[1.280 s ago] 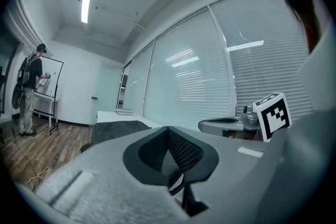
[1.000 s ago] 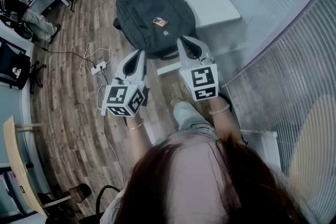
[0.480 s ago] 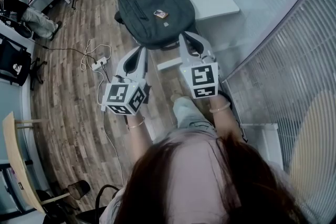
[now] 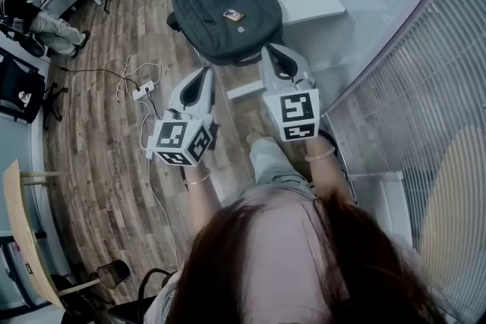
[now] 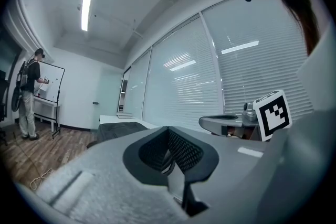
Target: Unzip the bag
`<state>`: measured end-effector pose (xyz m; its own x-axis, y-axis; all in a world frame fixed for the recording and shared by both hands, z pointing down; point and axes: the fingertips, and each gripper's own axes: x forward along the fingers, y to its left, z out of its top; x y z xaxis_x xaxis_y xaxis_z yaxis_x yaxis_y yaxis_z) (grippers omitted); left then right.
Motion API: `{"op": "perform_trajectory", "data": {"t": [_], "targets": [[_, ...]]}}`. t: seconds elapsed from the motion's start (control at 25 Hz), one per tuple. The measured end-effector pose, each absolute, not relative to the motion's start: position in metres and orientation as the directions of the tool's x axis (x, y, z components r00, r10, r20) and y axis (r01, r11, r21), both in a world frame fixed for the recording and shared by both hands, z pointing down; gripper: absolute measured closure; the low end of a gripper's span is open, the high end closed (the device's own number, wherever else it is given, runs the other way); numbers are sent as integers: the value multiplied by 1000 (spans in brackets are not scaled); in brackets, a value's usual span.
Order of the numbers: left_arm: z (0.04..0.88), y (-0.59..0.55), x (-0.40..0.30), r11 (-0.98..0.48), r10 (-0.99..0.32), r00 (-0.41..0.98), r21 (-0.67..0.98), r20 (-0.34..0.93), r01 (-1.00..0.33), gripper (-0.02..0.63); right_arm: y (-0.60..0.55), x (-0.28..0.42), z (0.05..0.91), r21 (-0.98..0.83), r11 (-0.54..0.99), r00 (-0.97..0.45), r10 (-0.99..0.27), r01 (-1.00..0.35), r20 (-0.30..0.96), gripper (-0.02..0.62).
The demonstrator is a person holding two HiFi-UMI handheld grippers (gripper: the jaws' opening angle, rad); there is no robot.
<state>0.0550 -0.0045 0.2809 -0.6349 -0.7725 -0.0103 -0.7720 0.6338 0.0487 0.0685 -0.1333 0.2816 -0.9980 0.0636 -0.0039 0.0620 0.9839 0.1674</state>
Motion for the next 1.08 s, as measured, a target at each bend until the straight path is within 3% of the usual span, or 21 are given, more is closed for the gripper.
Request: {"op": "perform_trajectory", "data": {"t": [1.08], "targets": [[295,5,79,623,-781,-624,70,11,-779,597,-114,91,293,222,971,-996,77,83,36,592]]}}
